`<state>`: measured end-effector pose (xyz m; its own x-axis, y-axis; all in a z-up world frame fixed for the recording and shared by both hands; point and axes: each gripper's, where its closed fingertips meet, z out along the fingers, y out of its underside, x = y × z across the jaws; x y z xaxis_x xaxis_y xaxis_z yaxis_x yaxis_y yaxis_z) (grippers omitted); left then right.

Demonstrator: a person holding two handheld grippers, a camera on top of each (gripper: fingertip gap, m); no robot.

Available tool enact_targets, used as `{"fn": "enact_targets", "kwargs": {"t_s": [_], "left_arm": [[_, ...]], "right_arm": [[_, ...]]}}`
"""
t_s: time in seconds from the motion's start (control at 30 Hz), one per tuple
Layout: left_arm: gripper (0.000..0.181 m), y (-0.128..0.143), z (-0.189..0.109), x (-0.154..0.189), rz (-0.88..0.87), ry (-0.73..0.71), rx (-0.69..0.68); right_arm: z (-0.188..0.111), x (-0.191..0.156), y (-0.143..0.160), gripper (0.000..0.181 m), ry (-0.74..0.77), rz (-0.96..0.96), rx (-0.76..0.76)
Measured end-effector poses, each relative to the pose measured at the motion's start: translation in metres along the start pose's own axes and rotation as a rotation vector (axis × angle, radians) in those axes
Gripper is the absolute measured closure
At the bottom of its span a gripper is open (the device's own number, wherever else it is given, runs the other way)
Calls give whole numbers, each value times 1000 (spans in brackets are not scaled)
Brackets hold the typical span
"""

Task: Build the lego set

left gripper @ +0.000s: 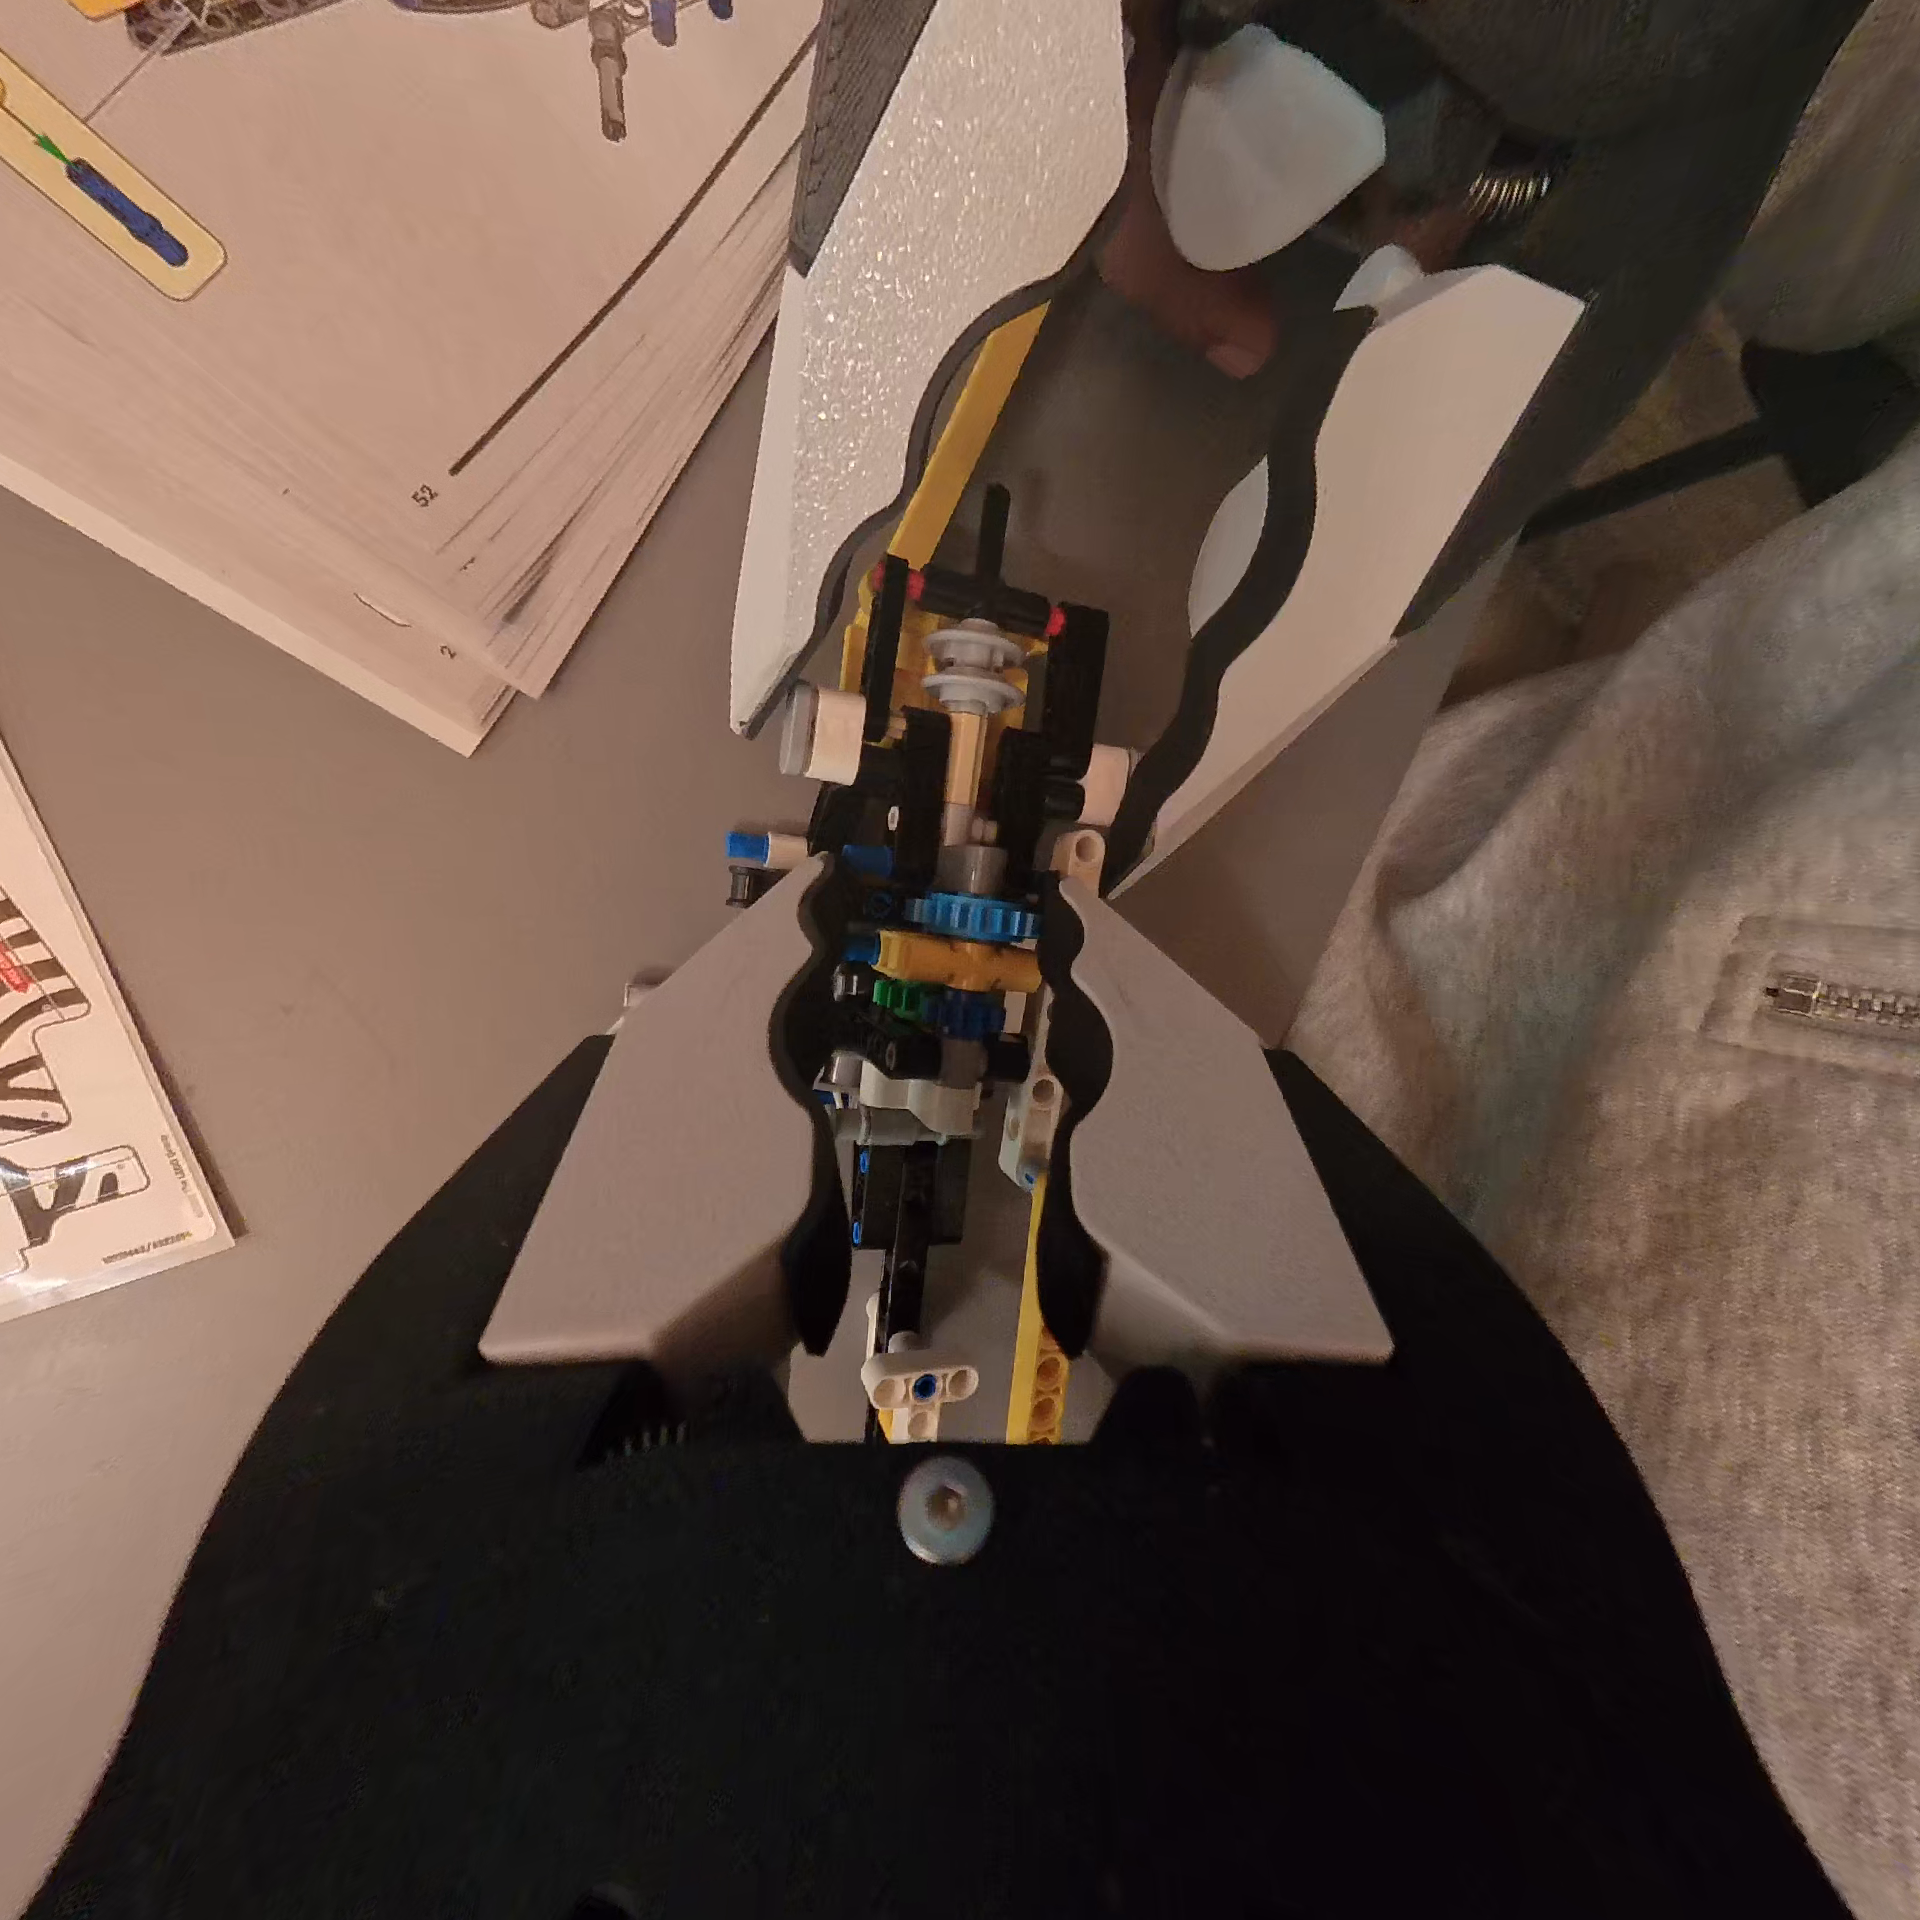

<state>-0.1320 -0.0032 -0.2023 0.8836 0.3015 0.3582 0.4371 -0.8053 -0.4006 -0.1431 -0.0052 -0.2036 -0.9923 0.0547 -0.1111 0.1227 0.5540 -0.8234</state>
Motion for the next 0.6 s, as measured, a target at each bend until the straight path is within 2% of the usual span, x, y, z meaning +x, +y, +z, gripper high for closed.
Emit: {"fn": "enact_targets", "kwargs": {"t_s": [0.17, 0.27, 0.6], "left_arm": [[145, 0, 0, 0, -4, 3, 12], [145, 0, 0, 0, -5, 6, 16], [144, -1, 1, 0, 6, 9, 24]], "right_arm": [[0, 0, 0, 114, 6, -23, -2], [-1, 0, -3, 114, 58, -117, -3], [5, -3, -4, 116, 174, -399, -183]]}}
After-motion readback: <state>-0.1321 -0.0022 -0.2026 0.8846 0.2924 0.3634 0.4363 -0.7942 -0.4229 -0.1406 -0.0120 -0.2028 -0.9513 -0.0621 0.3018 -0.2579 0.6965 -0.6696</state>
